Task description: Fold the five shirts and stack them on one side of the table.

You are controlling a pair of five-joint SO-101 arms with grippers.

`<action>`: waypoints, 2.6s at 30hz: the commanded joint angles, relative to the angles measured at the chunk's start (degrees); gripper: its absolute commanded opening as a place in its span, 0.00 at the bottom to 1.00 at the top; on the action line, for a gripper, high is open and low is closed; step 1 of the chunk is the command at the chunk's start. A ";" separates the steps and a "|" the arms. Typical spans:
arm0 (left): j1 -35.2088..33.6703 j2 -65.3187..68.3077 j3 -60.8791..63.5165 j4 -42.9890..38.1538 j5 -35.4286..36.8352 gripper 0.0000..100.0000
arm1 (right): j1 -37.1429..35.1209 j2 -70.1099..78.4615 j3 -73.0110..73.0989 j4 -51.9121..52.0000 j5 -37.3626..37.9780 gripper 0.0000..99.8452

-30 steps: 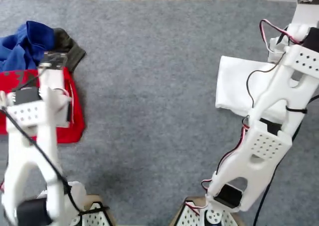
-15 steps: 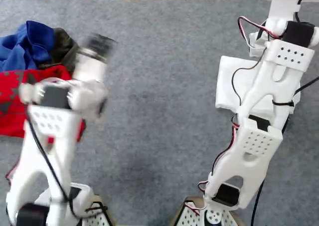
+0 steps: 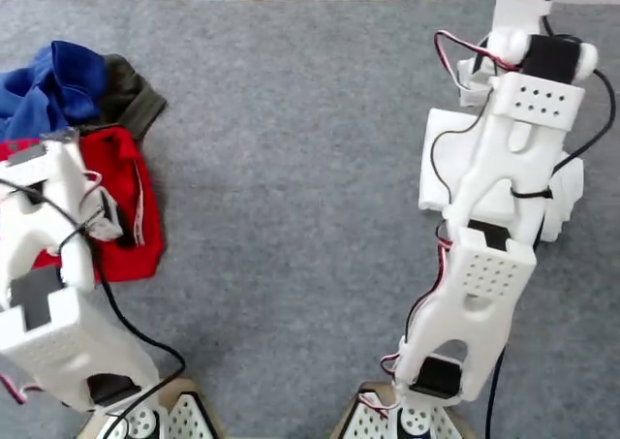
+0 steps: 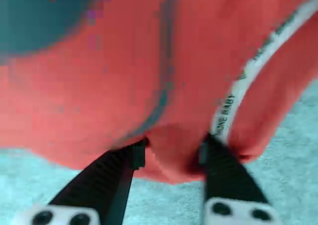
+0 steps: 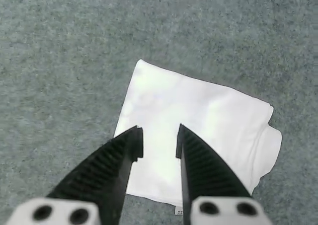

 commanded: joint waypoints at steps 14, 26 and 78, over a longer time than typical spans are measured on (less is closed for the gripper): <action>26.95 -18.02 -3.91 13.19 -4.40 0.03 | -0.35 -0.57 -2.33 0.26 0.18 0.12; 72.66 -29.45 -4.53 20.31 -7.91 0.03 | -0.70 -0.22 -2.33 0.26 0.18 0.12; -16.84 2.37 -1.98 8.09 -5.01 0.03 | -42.02 22.90 8.04 0.26 -8.26 0.10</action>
